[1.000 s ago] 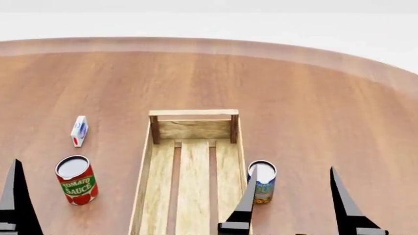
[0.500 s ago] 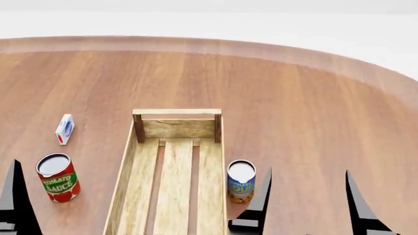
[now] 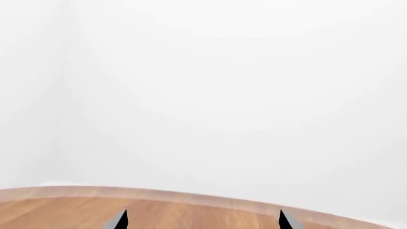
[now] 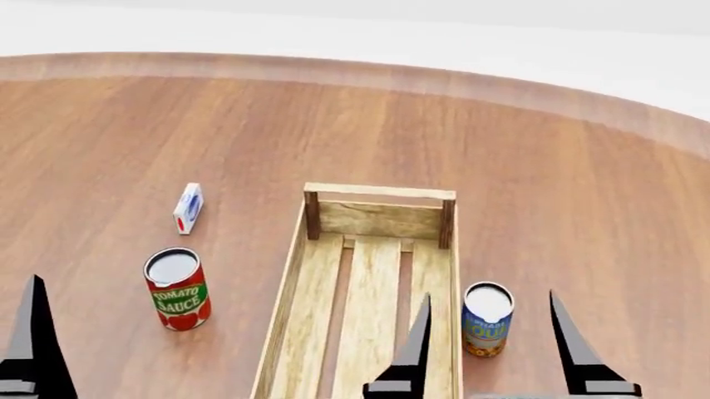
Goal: Pick up the butter and put it in the tray.
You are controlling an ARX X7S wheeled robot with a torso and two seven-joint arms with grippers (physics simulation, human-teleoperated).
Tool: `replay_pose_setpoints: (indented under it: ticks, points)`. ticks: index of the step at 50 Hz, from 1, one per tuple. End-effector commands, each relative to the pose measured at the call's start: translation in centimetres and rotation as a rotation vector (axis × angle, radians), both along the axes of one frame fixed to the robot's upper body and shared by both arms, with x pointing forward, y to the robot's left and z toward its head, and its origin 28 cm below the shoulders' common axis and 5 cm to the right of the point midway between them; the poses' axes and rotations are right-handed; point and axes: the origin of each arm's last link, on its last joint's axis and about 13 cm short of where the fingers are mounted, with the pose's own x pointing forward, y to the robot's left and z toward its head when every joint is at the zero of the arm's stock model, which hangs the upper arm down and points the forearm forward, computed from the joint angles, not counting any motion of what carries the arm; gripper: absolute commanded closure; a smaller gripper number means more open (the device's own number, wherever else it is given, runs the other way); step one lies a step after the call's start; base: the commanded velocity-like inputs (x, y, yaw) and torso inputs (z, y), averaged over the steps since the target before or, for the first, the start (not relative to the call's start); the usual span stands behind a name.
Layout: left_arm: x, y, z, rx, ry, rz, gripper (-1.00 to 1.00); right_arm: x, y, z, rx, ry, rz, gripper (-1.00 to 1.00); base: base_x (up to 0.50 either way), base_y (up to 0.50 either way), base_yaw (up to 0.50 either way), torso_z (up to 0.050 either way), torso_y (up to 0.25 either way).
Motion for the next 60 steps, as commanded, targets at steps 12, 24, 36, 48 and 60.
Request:
replay_pose_setpoints:
  ticks: [12, 24, 36, 48, 60]
  points:
    - [0.2, 0.0, -0.5, 0.007, 0.005, 0.004, -1.00, -1.2, -2.0, -0.7, -0.011, 0.105, 0.285, -1.00, 0.00, 0.00, 0.00, 0.000, 0.000]
    - [0.2, 0.0, -0.7, 0.001, 0.011, 0.004, -1.00, -5.6, -5.3, -1.8, -0.039, 0.121, 0.791, -1.00, 0.00, 0.00, 0.00, 0.000, 0.000]
    - [0.2, -0.1, -0.7, 0.004, 0.013, 0.004, -1.00, -6.8, -7.6, -2.2, -0.086, 0.257, 0.873, -1.00, 0.00, 0.00, 0.00, 0.000, 0.000]
    - [0.2, -0.1, -0.6, 0.000, 0.012, -0.004, -1.00, -6.3, -9.4, -2.8, -0.156, 0.407, 0.810, -1.00, 0.00, 0.00, 0.00, 0.000, 0.000]
    - [0.2, -0.1, -0.6, -0.001, 0.012, 0.001, -1.00, -5.7, -10.4, -2.2, -0.246, 0.574, 0.826, -1.00, 0.00, 0.00, 0.00, 0.000, 0.000]
